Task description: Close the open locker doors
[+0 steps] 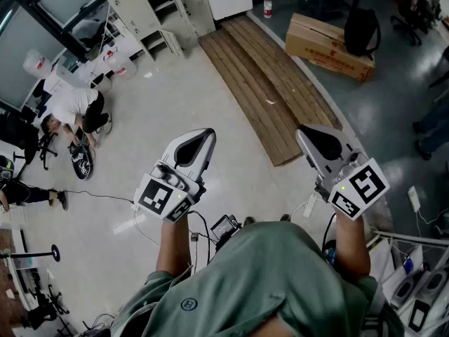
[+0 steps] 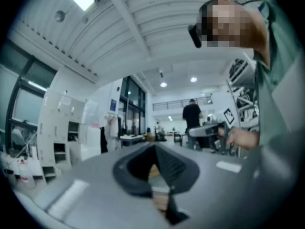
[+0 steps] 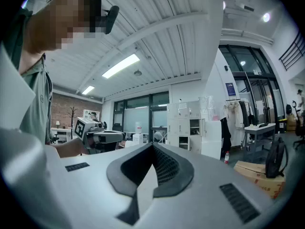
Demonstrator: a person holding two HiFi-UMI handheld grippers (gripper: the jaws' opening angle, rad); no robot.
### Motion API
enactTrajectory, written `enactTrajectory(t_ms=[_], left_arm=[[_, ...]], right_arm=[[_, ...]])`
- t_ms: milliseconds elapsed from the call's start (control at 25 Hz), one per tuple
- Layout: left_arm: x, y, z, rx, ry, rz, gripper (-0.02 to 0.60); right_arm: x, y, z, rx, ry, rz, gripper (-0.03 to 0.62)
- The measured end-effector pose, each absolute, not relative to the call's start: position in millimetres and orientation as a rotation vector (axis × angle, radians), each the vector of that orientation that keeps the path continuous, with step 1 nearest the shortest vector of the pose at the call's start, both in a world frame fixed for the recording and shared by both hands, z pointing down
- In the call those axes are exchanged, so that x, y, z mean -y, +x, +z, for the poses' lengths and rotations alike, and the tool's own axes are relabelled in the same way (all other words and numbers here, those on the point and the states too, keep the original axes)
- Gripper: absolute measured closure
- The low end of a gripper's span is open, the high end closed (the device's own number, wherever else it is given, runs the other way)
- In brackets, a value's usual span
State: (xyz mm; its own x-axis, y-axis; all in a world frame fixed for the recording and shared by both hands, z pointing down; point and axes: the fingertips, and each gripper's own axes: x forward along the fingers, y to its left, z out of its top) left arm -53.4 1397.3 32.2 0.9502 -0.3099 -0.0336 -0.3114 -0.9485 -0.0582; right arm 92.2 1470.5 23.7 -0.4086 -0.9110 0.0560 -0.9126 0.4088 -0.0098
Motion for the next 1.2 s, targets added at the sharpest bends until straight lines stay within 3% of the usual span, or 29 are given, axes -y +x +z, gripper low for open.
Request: enactTrajectory(t_ms=[1200], left_arm=[[-1327.6,-102.4,55.5,-0.603,-3.076,0.092,0.581]], right_arm=[[-1386.6,50.4,48.8,2.686,1.614,0.167,0.588]])
